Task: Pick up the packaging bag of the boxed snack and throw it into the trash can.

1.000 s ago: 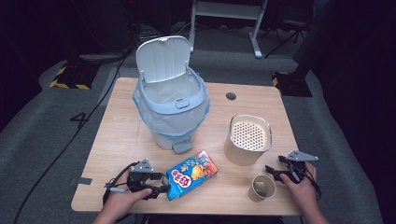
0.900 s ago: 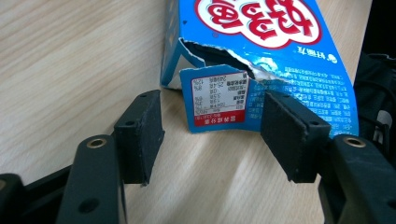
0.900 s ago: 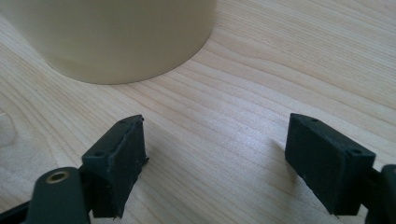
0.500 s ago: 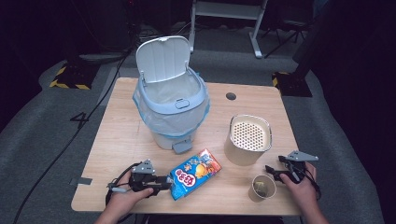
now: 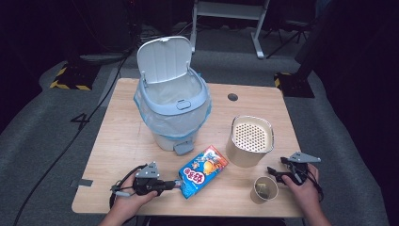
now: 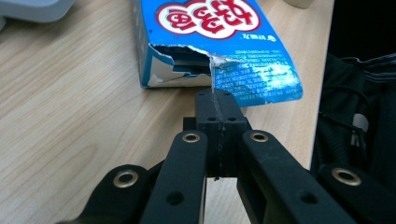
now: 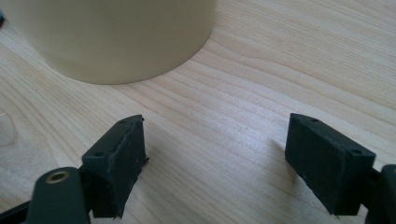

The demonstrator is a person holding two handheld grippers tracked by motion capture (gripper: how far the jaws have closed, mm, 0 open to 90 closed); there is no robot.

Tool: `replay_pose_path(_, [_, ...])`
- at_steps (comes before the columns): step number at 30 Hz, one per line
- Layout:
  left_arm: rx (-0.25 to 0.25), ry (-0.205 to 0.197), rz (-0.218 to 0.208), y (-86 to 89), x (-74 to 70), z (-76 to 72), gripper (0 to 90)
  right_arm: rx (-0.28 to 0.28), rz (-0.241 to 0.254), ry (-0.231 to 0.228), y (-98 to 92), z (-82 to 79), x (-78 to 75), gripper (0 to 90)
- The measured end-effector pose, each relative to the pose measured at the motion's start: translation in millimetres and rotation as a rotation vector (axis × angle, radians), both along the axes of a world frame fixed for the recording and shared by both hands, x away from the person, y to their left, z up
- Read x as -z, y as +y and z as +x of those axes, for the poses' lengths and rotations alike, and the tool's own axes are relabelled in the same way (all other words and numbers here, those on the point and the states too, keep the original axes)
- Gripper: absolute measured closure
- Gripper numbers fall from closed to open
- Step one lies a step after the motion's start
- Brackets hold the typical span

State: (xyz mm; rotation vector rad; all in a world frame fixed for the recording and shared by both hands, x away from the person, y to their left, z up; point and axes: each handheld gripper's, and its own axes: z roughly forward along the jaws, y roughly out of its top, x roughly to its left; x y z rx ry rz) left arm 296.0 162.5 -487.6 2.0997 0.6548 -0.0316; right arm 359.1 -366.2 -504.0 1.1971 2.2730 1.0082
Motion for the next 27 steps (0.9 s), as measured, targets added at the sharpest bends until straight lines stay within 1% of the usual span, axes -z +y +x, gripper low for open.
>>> replay_pose_path(1, [0.002, -0.01, 0.002, 0.4, -2.0, -1.0, 90.0, 0.0, 0.0, 0.0, 0.0, 0.0, 0.0, 20.5])
replay_pose_path(2, [0.002, -0.01, 0.002, 0.4, -2.0, -1.0, 90.0, 0.0, 0.0, 0.0, 0.0, 0.0, 0.0, 20.5])
replay_pose_path(3, [0.0, -0.033, -0.011, 2.8, -8.2, -4.6, 90.0, 0.0, 0.0, 0.0, 0.0, 0.0, 0.0, 20.5])
replay_pose_path(4, [0.002, -0.04, -0.015, 4.3, -11.4, -5.6, 90.0, 0.0, 0.0, 0.0, 0.0, 0.0, 0.0, 20.5])
replay_pose_path(5, [0.002, -0.04, -0.015, 4.3, -11.4, -5.6, 90.0, 0.0, 0.0, 0.0, 0.0, 0.0, 0.0, 20.5])
replay_pose_path(8, [-0.011, -0.093, -0.042, 7.7, -24.5, -9.9, 90.0, 0.0, 0.0, 0.0, 0.0, 0.0, 0.0, 20.5])
replay_pose_path(10, [-0.009, -0.116, -0.062, 8.3, -32.1, -11.9, 90.0, 0.0, 0.0, 0.0, 0.0, 0.0, 0.0, 20.5])
replay_pose_path(11, [-0.003, -0.125, -0.074, 8.2, -35.6, -12.7, 90.0, 0.0, 0.0, 0.0, 0.0, 0.0, 0.0, 20.5])
replay_pose_path(15, [0.006, -0.154, -0.101, 9.2, -48.7, -15.6, 90.0, 0.0, 0.0, 0.0, 0.0, 0.0, 0.0, 20.5])
replay_pose_path(16, [0.006, -0.154, -0.101, 9.2, -48.7, -15.6, 90.0, 0.0, 0.0, 0.0, 0.0, 0.0, 0.0, 20.5])
replay_pose_path(17, [0.004, -0.162, -0.105, 9.9, -52.4, -16.4, 90.0, 0.0, 0.0, 0.0, 0.0, 0.0, 0.0, 20.5])
replay_pose_path(18, [0.003, -0.183, -0.12, 10.9, -59.8, -17.6, 90.0, 0.0, 0.0, 0.0, 0.0, 0.0, 0.0, 20.5])
replay_pose_path(20, [0.001, -0.206, -0.133, 11.5, -67.8, -18.1, 90.0, 0.0, 0.0, 0.0, 0.0, 0.0, 0.0, 20.5])
replay_pose_path(21, [0.004, -0.21, -0.133, 12.1, -71.1, -18.1, 90.0, 0.0, 0.0, 0.0, 0.0, 0.0, 0.0, 20.5])
replay_pose_path(22, [0.004, -0.21, -0.133, 12.1, -71.1, -18.1, 90.0, 0.0, 0.0, 0.0, 0.0, 0.0, 0.0, 20.5])
replay_pose_path(23, [0.001, -0.233, -0.147, 12.4, -79.7, -17.9, 90.0, 0.0, 0.0, 0.0, 0.0, 0.0, 0.0, 20.5])
replay_pose_path(24, [0.002, -0.246, -0.149, 12.6, -84.5, -17.8, 90.0, 0.0, 0.0, 0.0, 0.0, 0.0, 0.0, 20.5])
replay_pose_path(25, [0.002, -0.246, -0.149, 12.6, -84.5, -17.8, 90.0, 0.0, 0.0, 0.0, 0.0, 0.0, 0.0, 20.5])
replay_pose_path(27, [0.004, -0.284, -0.162, 12.0, -99.0, -18.1, 90.0, 0.0, 0.0, 0.0, 0.0, 0.0, 0.0, 20.5])
